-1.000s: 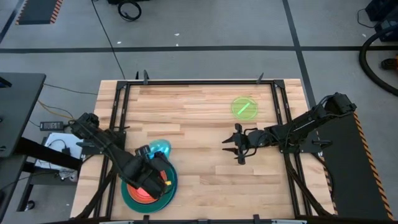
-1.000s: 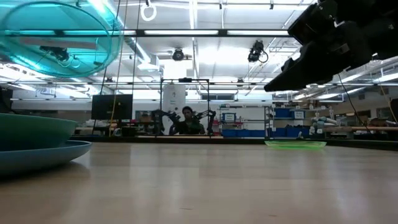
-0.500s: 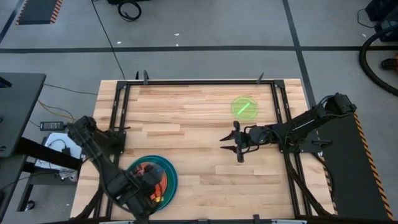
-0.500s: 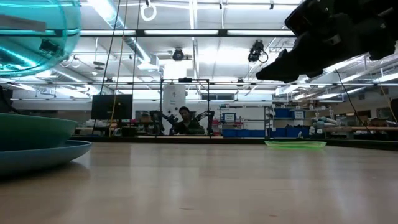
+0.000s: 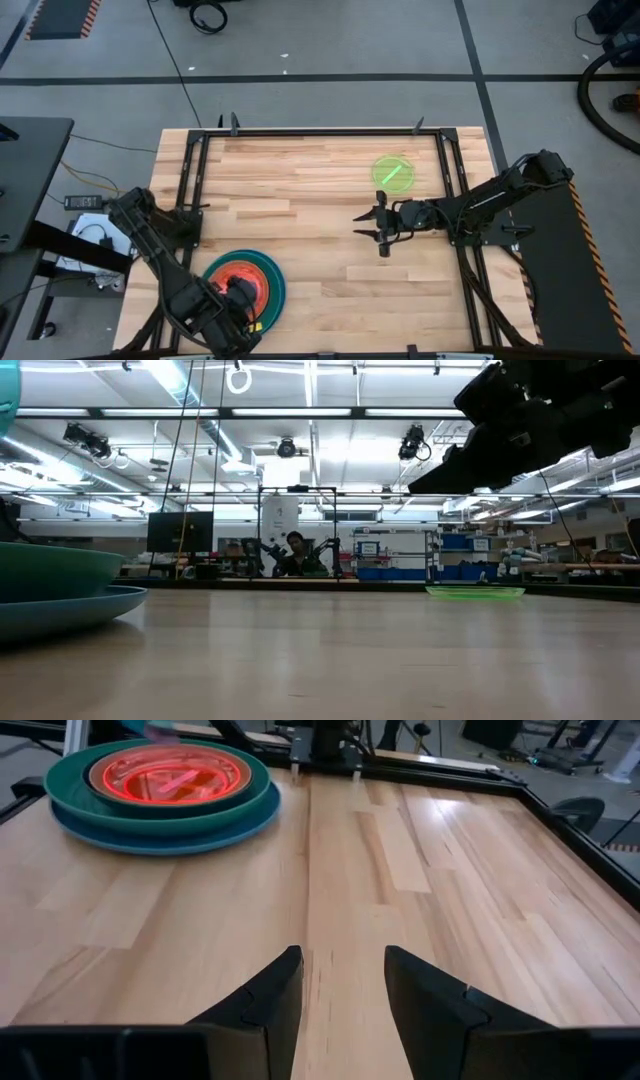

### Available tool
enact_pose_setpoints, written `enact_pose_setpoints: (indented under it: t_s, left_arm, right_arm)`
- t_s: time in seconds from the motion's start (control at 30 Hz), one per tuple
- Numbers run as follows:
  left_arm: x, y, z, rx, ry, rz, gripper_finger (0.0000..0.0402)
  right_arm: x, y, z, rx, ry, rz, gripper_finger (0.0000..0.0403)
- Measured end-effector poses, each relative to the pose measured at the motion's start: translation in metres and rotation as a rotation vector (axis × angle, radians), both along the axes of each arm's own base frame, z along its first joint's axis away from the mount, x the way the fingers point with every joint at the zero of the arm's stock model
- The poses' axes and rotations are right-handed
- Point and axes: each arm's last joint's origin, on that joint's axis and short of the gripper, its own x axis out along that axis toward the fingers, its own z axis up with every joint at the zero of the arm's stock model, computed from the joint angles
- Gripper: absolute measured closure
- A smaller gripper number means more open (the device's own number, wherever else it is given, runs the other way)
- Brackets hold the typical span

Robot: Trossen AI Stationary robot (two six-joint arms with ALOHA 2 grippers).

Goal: Stack plastic plates
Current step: Stack the blue plate on top of the pink plate

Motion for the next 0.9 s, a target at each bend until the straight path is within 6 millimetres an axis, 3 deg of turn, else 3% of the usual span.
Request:
enact_pose_setpoints:
  t_s: [0.23, 0.9]
  left_arm:
    - [-0.001, 0.003, -0.019, 0.107, 0.173, -0.037, 0.0395]
    - [0.027, -0.004, -0.071, 0.230, 0.309, -0.222, 0.0395]
  right_arm:
    - [0.000, 0.000, 0.000, 0.011, 0.000, -0.004, 0.0250]
    - [0.000, -0.001, -0.001, 0.023, 0.012, -0.011, 0.0250]
